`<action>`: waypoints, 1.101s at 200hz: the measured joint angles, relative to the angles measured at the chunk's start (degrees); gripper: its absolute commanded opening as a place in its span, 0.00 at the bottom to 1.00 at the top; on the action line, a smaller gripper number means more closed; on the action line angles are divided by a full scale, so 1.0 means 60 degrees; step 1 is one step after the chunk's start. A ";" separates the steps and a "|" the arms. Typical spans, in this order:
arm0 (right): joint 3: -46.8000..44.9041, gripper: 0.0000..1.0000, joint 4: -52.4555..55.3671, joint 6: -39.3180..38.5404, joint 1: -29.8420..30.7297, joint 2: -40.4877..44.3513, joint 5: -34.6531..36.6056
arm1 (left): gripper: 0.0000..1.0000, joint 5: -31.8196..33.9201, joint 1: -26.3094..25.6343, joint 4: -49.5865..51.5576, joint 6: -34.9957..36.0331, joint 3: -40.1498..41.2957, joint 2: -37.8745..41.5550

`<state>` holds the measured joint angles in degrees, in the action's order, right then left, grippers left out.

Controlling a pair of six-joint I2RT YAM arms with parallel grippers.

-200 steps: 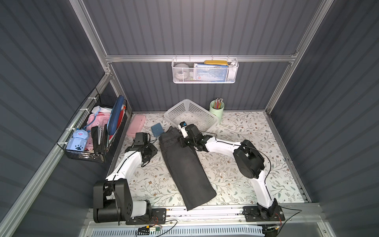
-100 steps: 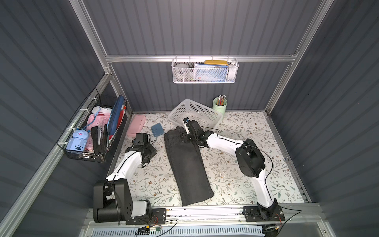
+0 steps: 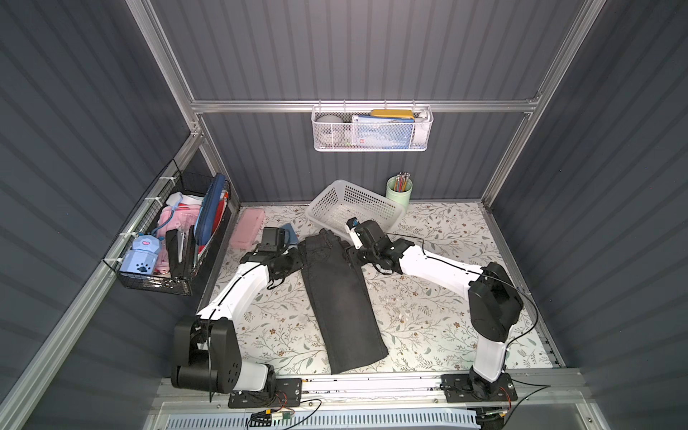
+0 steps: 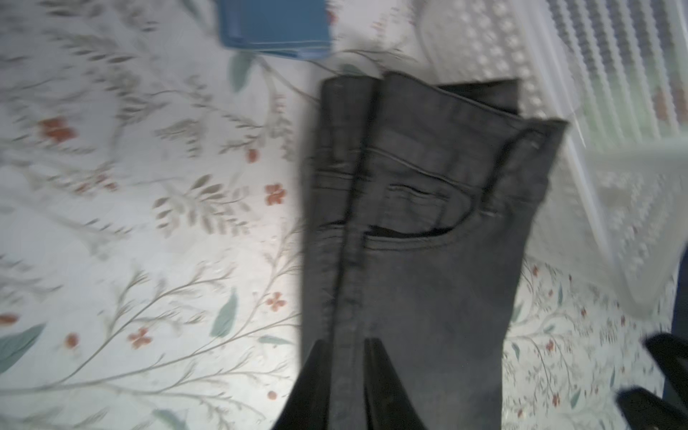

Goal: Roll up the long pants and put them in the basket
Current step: Adjust the long pant at the center of the board, then roll the long pant at the center of the board.

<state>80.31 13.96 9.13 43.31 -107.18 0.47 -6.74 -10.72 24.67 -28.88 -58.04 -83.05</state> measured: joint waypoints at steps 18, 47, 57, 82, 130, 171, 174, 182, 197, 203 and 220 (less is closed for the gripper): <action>-0.0565 0.47 -0.0200 0.0124 -0.0007 -0.0197 -0.0612 | 0.14 -0.0780 -0.0437 -0.0408 0.0361 -0.0055 -0.0441; 0.0011 0.47 0.0186 0.0106 0.0015 -0.1384 -0.1078 | 0.20 -0.1821 -0.0758 -0.0936 0.0699 -0.0058 -0.1490; 0.0117 0.49 0.0273 0.0091 0.0018 -0.1643 -0.1075 | 0.20 -0.1996 -0.0863 -0.1042 0.0743 -0.0076 -0.1887; 0.0240 0.57 0.1009 -0.0025 0.0011 -0.1749 -0.0696 | 0.20 -0.1982 -0.1158 -0.1129 0.0841 -0.0219 -0.2958; 0.0255 0.67 0.2182 -0.0583 0.0011 -0.1096 0.0000 | 0.23 -0.1541 -0.1242 -0.0991 0.0823 -0.0437 -0.3501; -0.0965 0.68 0.2320 -0.1705 0.0004 0.1712 -0.0678 | 0.52 -0.1071 -0.1275 -0.0375 0.0758 -0.0787 -0.3282; -0.1104 0.68 0.2324 -0.1829 0.0004 0.1978 -0.0820 | 0.53 -0.1005 -0.1268 -0.0284 0.0845 -0.0838 -0.3235; -0.1494 0.67 0.2262 -0.2182 0.0007 0.2572 -0.1158 | 0.55 -0.0874 -0.1257 -0.0007 0.0794 -0.1024 -0.3107; -0.2466 0.67 0.2248 -0.3045 0.0091 0.3734 -0.1912 | 0.57 -0.0670 -0.1195 0.0572 0.0769 -0.1537 -0.2856; -0.2845 0.67 0.2244 -0.3326 0.0171 0.4113 -0.2127 | 0.58 -0.0619 -0.1155 0.0820 0.0765 -0.1803 -0.2783; -0.4036 0.67 0.2109 -0.4044 0.0528 0.5031 -0.2637 | 0.59 -0.0506 -0.1078 0.1483 0.0772 -0.2667 -0.2605</action>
<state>56.10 26.61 -15.14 46.48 -76.99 -15.35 -9.78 -17.19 33.56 -24.25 -74.04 -98.67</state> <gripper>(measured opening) 0.670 0.583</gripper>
